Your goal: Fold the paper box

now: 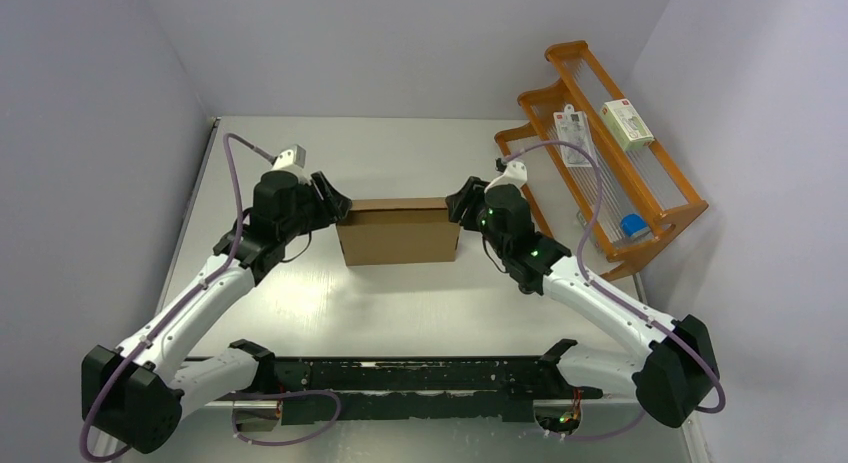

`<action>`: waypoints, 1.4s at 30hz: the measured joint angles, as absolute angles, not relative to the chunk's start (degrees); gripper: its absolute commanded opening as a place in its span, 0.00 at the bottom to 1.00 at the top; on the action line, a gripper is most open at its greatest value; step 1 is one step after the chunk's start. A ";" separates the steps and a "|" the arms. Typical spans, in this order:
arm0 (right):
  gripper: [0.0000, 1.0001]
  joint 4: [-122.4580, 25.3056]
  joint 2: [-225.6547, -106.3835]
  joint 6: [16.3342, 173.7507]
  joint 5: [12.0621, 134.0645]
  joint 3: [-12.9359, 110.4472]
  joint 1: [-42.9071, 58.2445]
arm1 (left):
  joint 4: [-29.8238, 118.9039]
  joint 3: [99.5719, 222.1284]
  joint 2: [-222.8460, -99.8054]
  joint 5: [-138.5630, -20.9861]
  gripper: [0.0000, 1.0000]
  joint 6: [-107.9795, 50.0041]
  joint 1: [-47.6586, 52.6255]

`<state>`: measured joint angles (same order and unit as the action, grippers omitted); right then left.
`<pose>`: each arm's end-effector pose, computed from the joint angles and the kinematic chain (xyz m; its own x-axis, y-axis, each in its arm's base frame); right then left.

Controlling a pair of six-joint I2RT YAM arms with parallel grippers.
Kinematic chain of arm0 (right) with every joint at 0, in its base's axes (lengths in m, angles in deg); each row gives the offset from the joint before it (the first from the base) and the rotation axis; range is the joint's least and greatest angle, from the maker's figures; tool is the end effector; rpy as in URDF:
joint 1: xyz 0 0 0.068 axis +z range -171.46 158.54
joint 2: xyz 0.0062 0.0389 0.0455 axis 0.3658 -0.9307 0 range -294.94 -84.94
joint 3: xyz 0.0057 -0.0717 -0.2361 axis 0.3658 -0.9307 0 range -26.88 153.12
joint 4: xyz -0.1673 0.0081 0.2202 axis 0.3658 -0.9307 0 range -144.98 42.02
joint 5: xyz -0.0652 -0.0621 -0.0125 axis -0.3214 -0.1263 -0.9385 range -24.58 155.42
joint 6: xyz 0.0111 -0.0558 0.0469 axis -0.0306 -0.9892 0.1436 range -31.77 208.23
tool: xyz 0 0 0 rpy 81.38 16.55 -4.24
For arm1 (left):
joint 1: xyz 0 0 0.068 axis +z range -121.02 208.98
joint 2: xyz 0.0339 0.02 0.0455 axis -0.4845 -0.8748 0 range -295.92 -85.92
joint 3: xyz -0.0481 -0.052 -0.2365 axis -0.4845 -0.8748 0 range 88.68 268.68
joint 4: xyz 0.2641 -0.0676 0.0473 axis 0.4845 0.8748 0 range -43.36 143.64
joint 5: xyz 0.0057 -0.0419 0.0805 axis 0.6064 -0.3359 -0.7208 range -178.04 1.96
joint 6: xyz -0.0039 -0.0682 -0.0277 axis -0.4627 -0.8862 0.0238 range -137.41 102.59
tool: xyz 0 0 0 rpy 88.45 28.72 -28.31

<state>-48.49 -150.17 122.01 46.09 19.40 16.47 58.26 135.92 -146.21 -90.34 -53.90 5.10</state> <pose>0.2585 0.1755 0.2566 -0.4040 0.3503 -0.8450 -0.1314 0.8920 0.4326 0.2695 -0.1165 0.2623 -0.5276 -0.4164 -0.7405 0.0714 0.8468 -0.5271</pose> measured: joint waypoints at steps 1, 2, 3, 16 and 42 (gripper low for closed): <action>0.53 -47.82 -149.78 122.14 46.42 18.49 16.47 | 57.93 135.31 -146.08 -90.01 0.54 -53.90 5.13; 0.53 -47.36 -149.49 122.31 46.66 17.81 16.47 | 57.58 134.79 -145.99 -89.73 0.54 -53.90 5.13; 0.53 -46.77 -149.16 122.51 46.85 16.98 16.50 | 57.17 134.18 -145.88 -89.49 0.54 -53.90 5.13; 0.56 -40.32 -147.22 124.15 48.36 11.84 16.37 | 57.78 126.85 -143.02 -89.23 0.63 -54.12 5.15; 0.76 -46.55 -144.20 123.87 52.10 15.32 15.95 | 70.00 131.92 -127.81 -88.37 0.85 -60.89 5.28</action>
